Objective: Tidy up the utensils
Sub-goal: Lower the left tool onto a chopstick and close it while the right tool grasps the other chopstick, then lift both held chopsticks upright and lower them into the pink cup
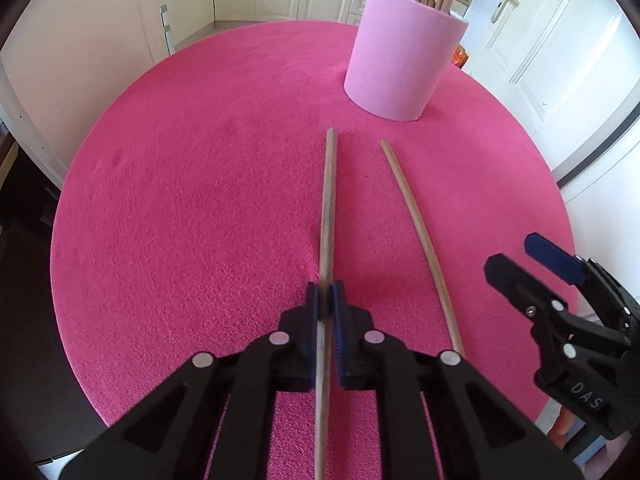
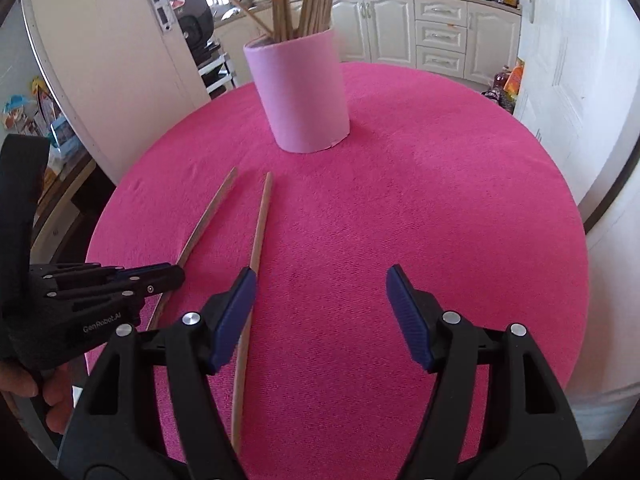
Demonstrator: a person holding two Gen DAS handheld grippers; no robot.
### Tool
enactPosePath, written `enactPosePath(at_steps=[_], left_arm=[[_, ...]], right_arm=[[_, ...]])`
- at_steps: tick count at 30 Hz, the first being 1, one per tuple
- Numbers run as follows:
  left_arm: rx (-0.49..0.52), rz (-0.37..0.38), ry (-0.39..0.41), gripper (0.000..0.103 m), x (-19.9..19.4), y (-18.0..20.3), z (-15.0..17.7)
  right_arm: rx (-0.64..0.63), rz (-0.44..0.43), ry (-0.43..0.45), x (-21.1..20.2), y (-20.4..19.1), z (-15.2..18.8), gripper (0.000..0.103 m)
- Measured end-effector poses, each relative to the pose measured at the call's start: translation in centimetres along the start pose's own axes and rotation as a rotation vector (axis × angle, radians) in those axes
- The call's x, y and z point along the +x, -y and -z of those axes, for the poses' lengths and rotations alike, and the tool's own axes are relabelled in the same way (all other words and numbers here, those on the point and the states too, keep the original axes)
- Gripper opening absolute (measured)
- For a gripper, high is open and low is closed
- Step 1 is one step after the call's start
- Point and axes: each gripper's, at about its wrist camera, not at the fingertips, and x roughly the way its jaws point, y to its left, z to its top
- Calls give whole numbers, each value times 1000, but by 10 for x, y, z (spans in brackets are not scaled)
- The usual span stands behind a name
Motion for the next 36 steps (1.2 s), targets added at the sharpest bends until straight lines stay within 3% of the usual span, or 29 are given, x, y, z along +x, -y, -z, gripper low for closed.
enactPosePath(at_steps=[2, 3, 6, 9, 14, 18, 26, 32, 36], left_arm=[[-9, 19, 9, 7, -5, -4, 6], [-14, 25, 12, 7, -7, -7, 8], [-17, 46, 26, 7, -9, -9, 10], [-29, 64, 32, 7, -11, -17, 9], [-32, 78, 41, 7, -12, -20, 7], [-40, 87, 53, 7, -13, -23, 7], [-24, 114, 124, 7, -30, -18, 7], [11, 162, 266, 7, -55, -5, 4], [47, 178, 410, 7, -78, 8, -2]], right_arm=[[-26, -2, -44, 7, -11, -5, 66], [-38, -4, -64, 10, -16, -8, 61], [-51, -30, -144, 23, -29, -13, 34], [-77, -2, -187, 32, -38, -16, 33], [-119, 33, -213, 40, -46, -16, 12], [-122, 18, -195, 39, -44, -15, 6], [-73, -110, -77, 13, -29, -9, 6], [-17, -207, 111, -30, -13, -13, 6], [11, -264, 273, -58, -5, -22, 6]])
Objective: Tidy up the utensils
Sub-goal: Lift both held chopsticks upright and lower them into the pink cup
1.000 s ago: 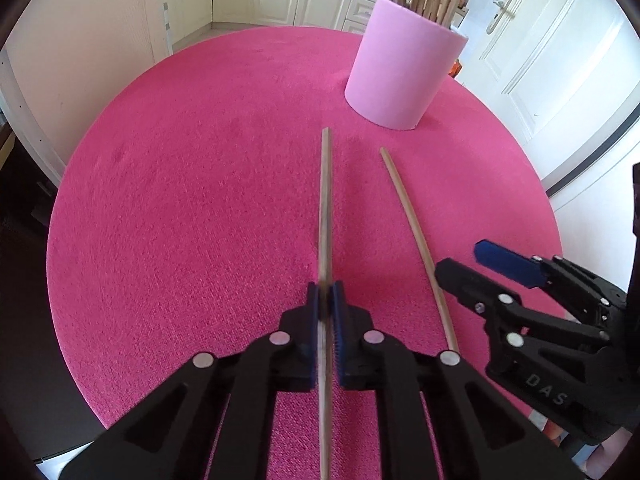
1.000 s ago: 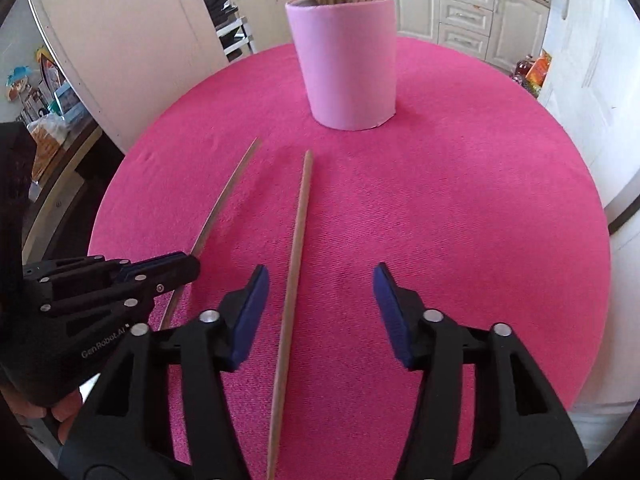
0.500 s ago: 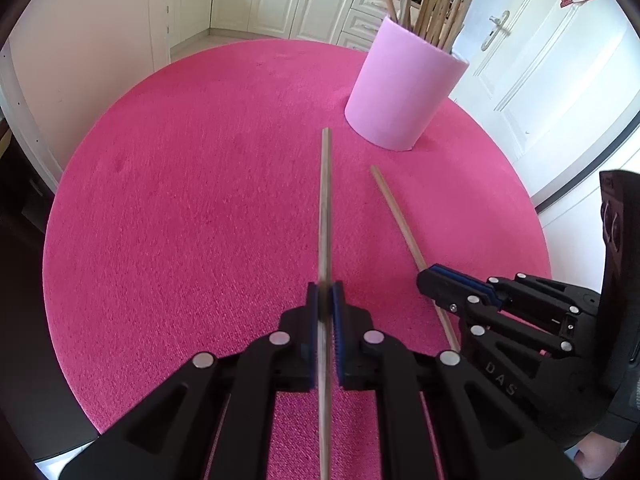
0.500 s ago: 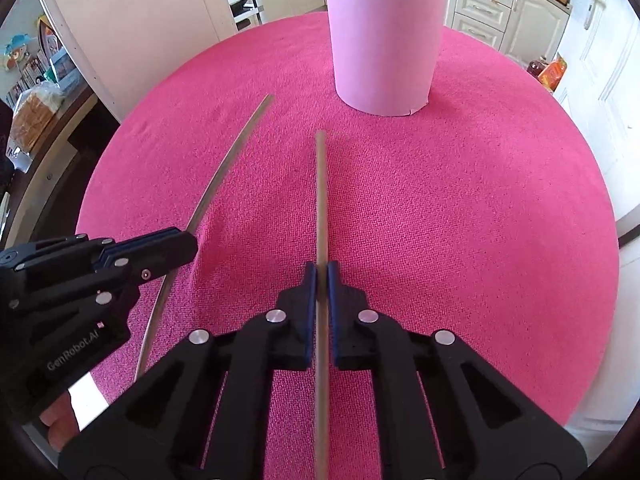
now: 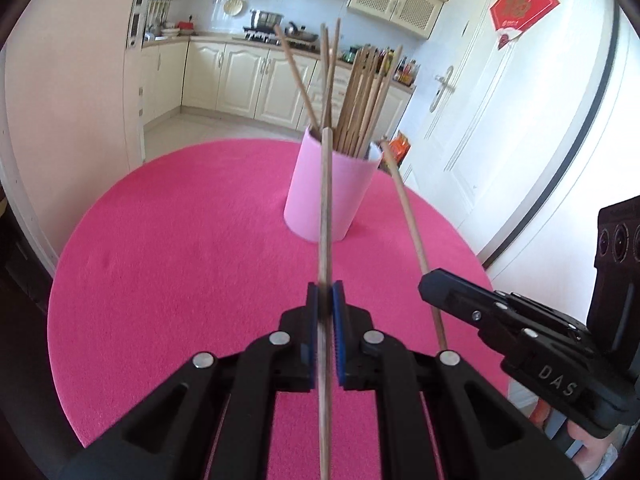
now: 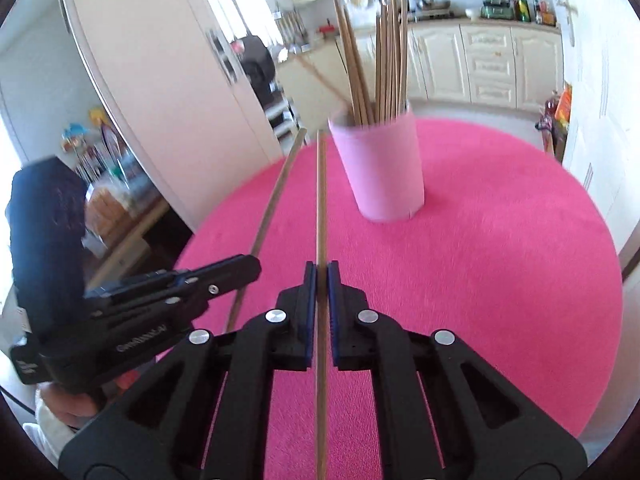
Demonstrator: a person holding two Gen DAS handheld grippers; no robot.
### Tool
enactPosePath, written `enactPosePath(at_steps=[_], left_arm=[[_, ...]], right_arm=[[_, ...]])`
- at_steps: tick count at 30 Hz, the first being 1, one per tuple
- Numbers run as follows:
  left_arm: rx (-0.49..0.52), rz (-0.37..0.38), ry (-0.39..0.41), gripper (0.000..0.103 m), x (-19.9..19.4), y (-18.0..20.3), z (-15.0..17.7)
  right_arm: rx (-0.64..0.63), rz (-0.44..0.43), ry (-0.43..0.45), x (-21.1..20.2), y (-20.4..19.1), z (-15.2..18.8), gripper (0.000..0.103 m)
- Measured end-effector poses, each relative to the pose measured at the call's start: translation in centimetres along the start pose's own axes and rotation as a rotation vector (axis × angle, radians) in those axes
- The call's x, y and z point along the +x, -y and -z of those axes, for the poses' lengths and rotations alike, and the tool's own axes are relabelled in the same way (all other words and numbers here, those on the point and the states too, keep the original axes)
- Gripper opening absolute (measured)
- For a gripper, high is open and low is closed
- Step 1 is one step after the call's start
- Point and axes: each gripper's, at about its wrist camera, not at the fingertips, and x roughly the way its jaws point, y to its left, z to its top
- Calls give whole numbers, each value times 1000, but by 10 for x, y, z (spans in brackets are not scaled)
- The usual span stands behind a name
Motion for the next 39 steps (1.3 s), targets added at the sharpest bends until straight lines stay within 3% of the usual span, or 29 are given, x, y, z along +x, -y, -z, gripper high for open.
enactPosePath(at_steps=[5, 11, 18, 22, 27, 39], left_arm=[[68, 39, 196, 7, -21, 23, -19], [156, 34, 417, 7, -39, 47, -43], [191, 79, 699, 7, -56, 66, -69], [186, 71, 817, 7, -53, 71, -81], [153, 48, 879, 7, -35, 64, -95], [-3, 37, 824, 7, 33, 22, -125]], right_arm=[[-13, -33, 217, -29, -3, -21, 6], [-68, -37, 434, -48, -3, -41, 6], [-106, -20, 659, -57, 6, -70, 6], [-110, -25, 740, -50, 14, -85, 6], [-113, -25, 778, -30, 18, -99, 6], [-70, 16, 763, 28, 41, -110, 6]])
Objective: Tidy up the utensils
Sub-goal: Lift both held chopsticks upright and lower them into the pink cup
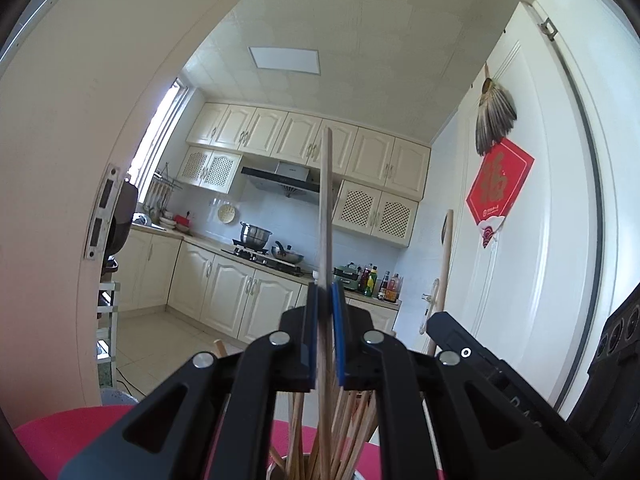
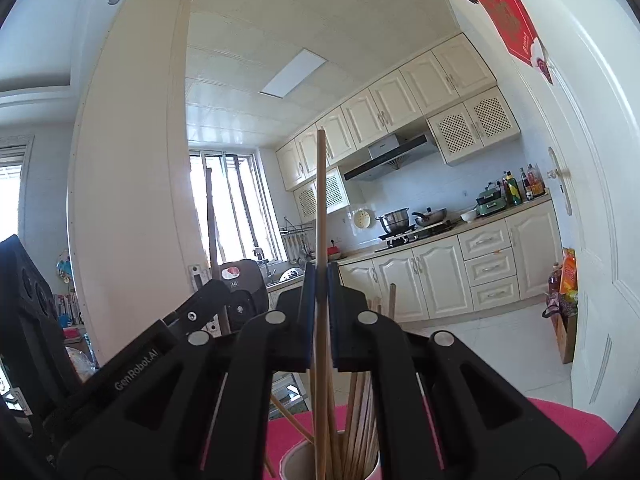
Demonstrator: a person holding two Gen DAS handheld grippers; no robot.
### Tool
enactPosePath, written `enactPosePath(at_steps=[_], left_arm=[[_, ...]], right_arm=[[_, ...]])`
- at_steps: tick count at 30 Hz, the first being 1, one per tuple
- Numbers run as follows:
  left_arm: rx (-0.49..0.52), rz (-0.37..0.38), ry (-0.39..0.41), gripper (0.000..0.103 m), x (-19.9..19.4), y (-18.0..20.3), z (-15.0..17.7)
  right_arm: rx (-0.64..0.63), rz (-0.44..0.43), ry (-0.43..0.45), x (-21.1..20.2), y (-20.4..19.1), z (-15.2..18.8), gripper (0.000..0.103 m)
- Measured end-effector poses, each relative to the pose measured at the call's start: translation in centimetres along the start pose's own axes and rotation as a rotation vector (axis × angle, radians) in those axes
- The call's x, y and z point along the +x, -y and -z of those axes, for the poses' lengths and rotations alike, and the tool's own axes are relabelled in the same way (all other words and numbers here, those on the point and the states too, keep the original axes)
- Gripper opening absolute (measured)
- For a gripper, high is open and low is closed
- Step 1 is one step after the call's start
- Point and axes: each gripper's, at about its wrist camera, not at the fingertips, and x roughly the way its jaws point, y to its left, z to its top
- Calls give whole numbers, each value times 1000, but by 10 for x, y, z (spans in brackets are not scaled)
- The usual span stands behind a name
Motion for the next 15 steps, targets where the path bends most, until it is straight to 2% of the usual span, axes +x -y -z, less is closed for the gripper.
enactPosePath(at_steps=[7, 15], left_arm=[[18, -16, -32, 7, 13, -7, 21], [26, -6, -50, 7, 10, -8, 25]], right_arm=[[17, 32, -13, 7, 11, 17, 6], [18, 9, -29, 5, 10, 15, 6]])
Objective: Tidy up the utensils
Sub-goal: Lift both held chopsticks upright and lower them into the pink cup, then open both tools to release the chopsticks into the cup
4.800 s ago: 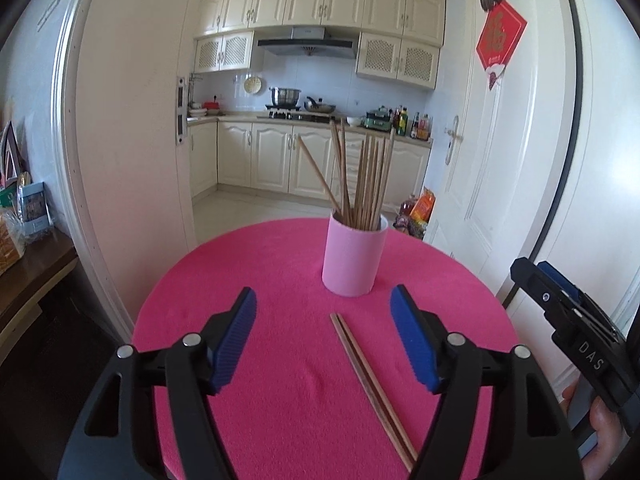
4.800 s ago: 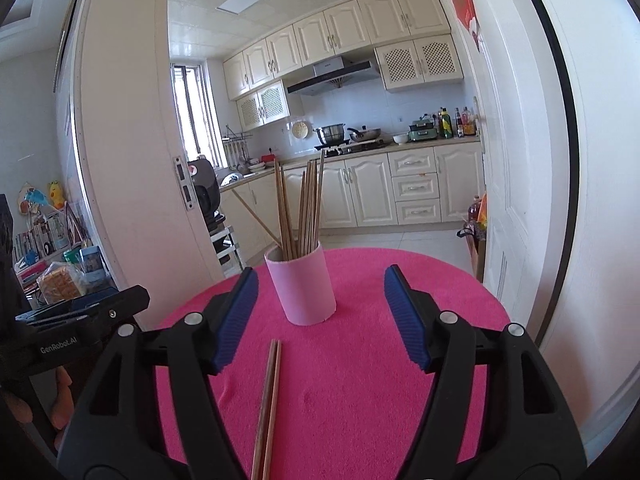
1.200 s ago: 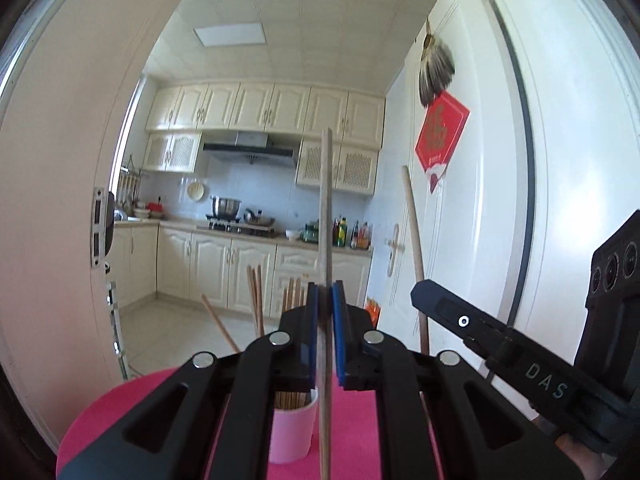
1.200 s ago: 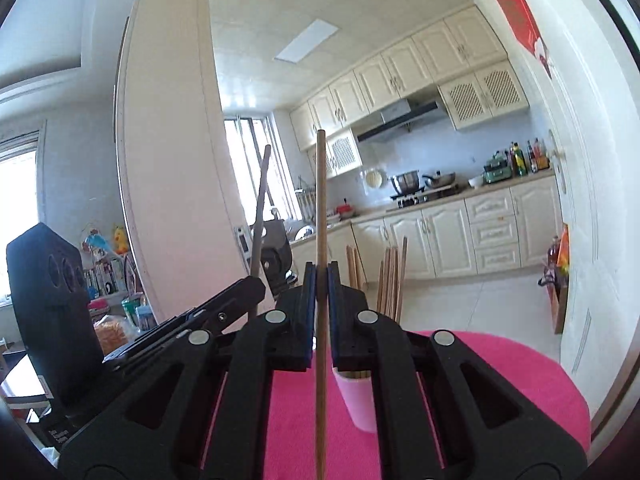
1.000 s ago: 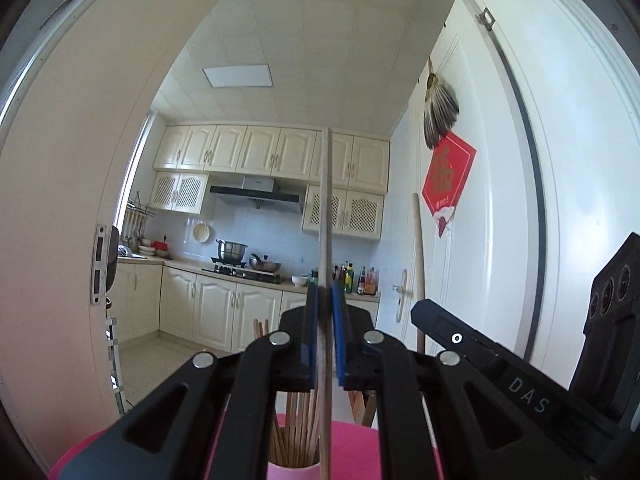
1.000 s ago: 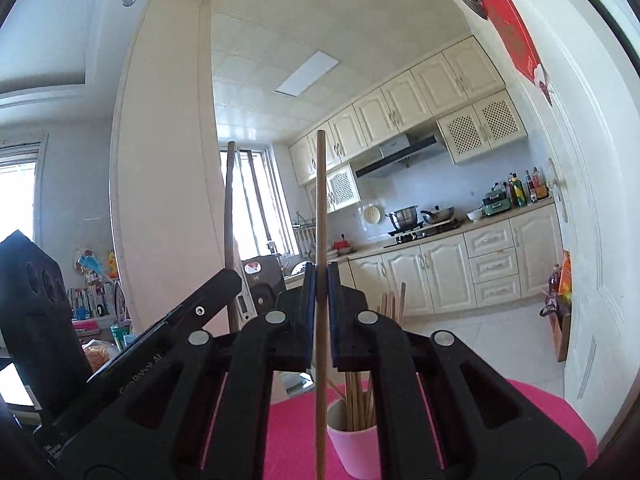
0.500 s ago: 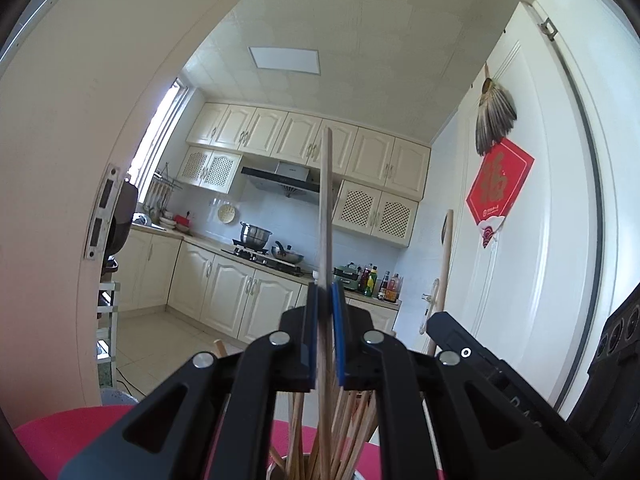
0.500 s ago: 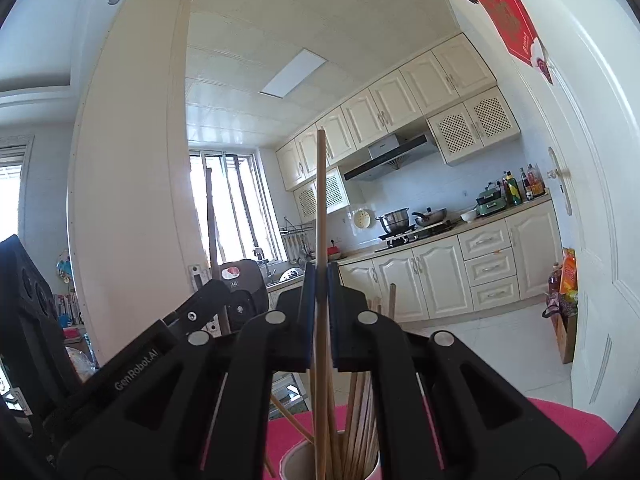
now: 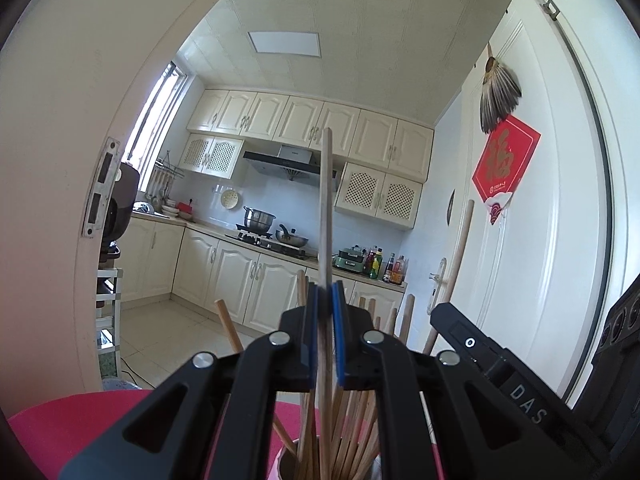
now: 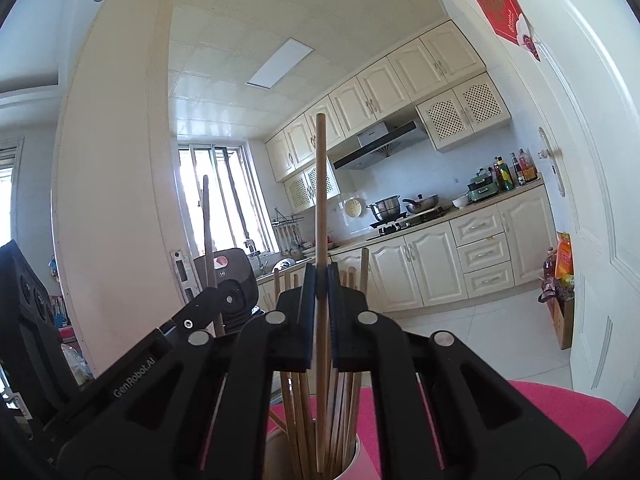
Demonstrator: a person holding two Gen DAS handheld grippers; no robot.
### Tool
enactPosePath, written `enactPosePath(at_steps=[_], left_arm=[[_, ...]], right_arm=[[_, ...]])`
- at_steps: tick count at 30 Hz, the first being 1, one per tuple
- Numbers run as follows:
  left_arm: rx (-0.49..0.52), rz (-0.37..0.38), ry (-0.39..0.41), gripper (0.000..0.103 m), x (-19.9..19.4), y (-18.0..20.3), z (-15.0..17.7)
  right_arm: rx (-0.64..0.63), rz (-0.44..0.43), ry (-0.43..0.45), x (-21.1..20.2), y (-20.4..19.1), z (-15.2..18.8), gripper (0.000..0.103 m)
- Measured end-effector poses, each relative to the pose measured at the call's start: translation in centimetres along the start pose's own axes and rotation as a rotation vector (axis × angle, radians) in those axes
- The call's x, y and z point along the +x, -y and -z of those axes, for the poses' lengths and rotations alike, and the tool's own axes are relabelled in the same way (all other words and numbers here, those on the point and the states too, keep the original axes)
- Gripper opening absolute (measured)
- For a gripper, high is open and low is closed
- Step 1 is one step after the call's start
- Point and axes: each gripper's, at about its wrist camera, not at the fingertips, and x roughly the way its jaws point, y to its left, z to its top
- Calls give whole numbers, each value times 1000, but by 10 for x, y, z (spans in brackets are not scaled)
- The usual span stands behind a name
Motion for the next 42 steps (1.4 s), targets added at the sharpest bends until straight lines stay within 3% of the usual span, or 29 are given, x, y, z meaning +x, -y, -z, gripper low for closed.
enactPosePath(at_steps=[12, 13, 16, 26, 33, 42], left_arm=[[30, 21, -45, 8, 3, 3, 7], [29, 23, -49, 9, 3, 2, 8], [31, 23, -55, 36, 2, 1, 7], [19, 21, -82, 42, 6, -6, 7], [46, -19, -58, 52, 2, -5, 4], [58, -51, -42, 58, 0, -5, 0]], right_arm=[[-13, -11, -76, 5, 1, -1, 6], [-11, -8, -78, 5, 2, -1, 6], [-4, -10, -91, 7, 4, -2, 6], [-5, -20, -123, 10, 3, 0, 7], [-19, -26, -125, 8, 0, 0, 7], [-27, 1, -115, 5, 2, -3, 8]])
